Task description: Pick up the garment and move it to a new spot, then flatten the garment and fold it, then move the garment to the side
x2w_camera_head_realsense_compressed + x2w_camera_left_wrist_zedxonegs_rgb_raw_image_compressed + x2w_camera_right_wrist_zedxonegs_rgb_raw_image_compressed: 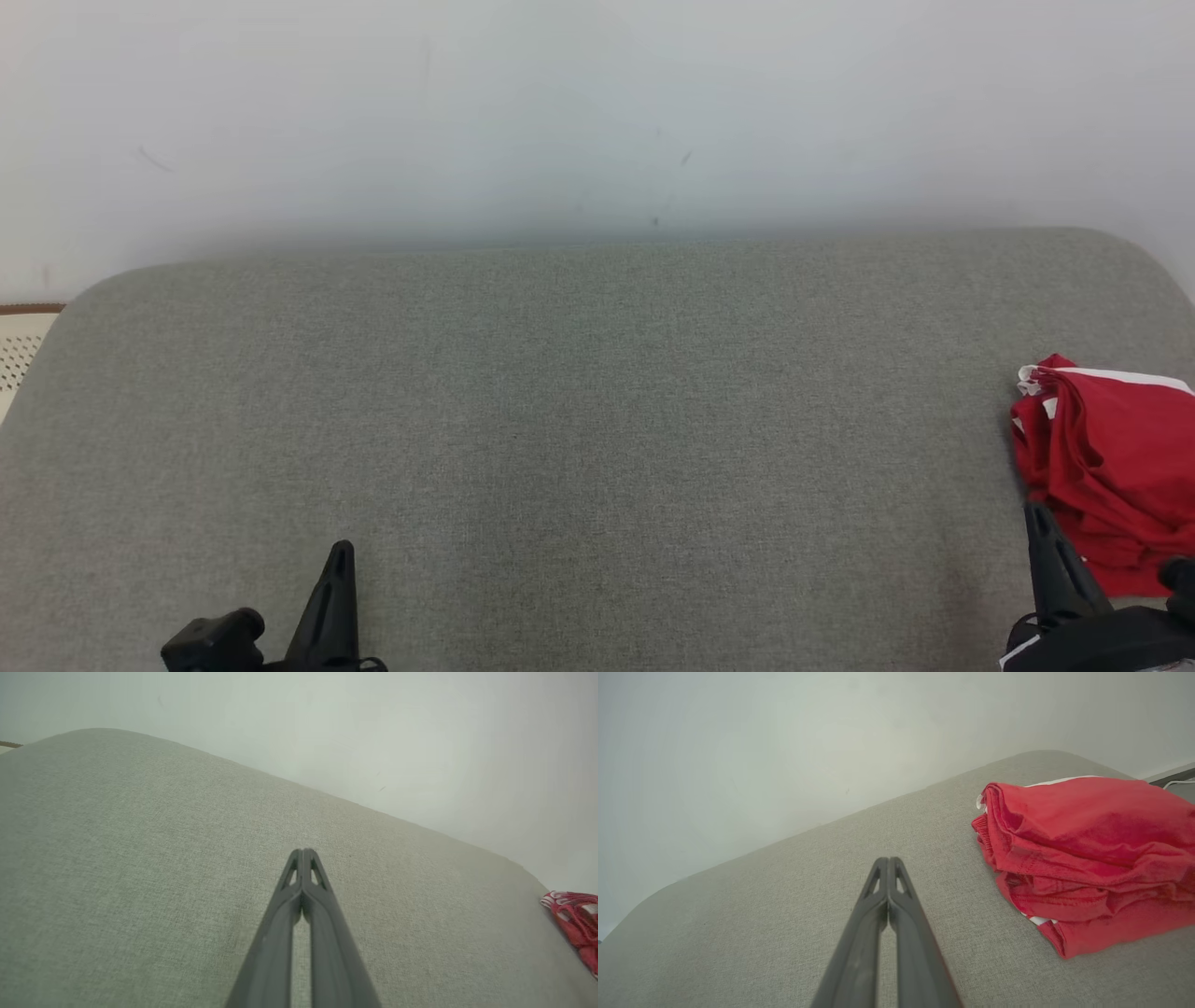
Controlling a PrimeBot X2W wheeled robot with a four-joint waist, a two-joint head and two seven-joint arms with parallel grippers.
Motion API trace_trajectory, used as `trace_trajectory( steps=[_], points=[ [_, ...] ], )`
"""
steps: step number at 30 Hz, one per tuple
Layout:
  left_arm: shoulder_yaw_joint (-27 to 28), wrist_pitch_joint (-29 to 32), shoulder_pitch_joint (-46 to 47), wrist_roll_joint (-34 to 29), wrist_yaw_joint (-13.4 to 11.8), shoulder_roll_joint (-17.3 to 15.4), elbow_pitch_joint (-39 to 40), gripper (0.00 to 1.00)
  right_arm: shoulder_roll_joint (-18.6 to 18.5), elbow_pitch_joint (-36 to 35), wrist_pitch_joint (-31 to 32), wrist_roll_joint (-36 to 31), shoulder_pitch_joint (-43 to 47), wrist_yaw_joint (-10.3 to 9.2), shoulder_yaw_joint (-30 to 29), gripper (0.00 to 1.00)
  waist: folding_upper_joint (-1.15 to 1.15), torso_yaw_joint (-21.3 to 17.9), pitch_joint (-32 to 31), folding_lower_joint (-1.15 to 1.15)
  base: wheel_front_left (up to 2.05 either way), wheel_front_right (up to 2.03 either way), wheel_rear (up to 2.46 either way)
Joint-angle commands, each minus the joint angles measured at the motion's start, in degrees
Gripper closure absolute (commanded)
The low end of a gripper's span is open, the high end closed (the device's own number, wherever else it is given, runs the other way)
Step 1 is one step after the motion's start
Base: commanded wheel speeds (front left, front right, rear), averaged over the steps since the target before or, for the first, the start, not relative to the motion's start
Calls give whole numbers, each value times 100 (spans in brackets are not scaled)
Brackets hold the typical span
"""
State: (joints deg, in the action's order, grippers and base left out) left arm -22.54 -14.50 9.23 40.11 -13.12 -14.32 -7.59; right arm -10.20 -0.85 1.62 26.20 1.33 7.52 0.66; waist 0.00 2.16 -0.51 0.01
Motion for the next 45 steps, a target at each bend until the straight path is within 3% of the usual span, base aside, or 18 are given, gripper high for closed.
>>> trace_trajectory(
  steps=[1,45],
  points=[
    [1,-20,242,239,69,-5,-22,100,-73,21,54,255,-193,-1,-121,100,0,-3,2,0,0,0,0],
    [-309,-43,1255,3594,1123,596,-1375,100,-196,1632,1148,3549,-1170,-2,-1748,100,0,-98,68,0,0,0,0]
  ],
)
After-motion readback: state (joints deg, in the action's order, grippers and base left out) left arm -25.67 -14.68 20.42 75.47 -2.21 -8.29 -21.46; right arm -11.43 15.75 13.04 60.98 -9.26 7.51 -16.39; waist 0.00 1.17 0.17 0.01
